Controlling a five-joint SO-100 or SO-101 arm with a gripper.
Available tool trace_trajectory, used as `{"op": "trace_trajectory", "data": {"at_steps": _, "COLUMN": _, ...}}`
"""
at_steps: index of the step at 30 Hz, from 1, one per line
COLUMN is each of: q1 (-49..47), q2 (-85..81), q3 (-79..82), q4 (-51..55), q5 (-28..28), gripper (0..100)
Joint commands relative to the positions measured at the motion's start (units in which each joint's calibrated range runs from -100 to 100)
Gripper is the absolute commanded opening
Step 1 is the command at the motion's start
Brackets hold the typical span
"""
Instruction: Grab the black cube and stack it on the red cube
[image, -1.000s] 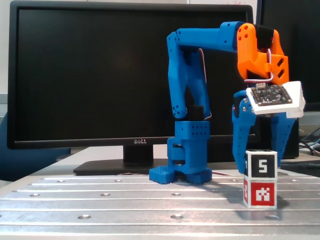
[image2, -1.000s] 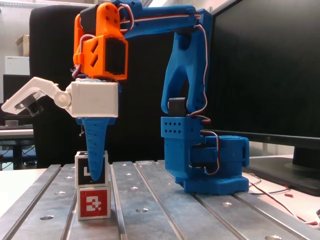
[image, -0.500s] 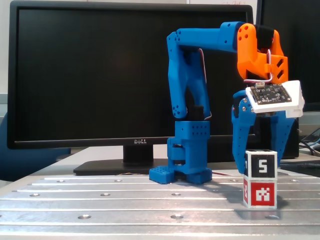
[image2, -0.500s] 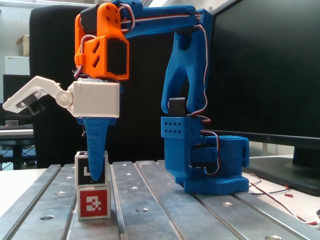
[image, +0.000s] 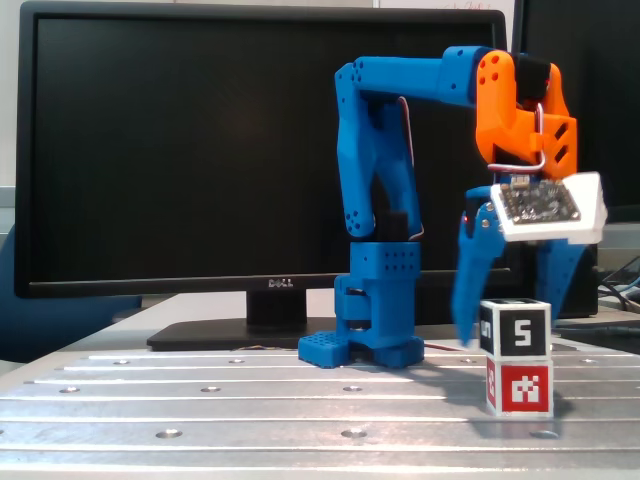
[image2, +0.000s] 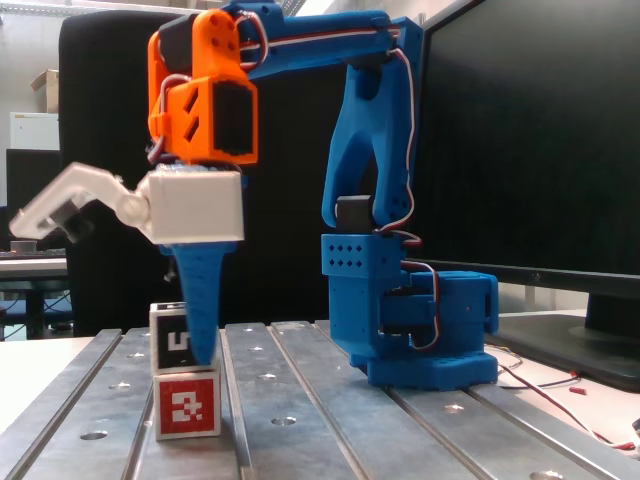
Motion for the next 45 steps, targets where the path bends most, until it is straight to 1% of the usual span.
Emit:
{"op": "trace_trajectory", "data": {"at_steps": 1, "q1": -0.1, "q2": -1.2, "q3": -0.7, "q4": -0.4, "q5": -0.2, "gripper": 29}}
{"op": "trace_trajectory", "data": {"at_steps": 8, "q1": 0.0, "q2": -1.3, "q3": -0.9, "q4": -0.4, "q5": -0.2, "gripper": 33}}
{"op": "trace_trajectory", "data": {"at_steps": 31, "q1": -0.6, "q2": -1.3, "q3": -1.0, "q4": -0.4, "q5": -0.2, "gripper": 33}}
{"op": "trace_trajectory", "data": {"at_steps": 45, "q1": -0.6, "q2": -1.3, "q3": -4.1, "q4": -0.3, "q5": -0.2, "gripper": 33}}
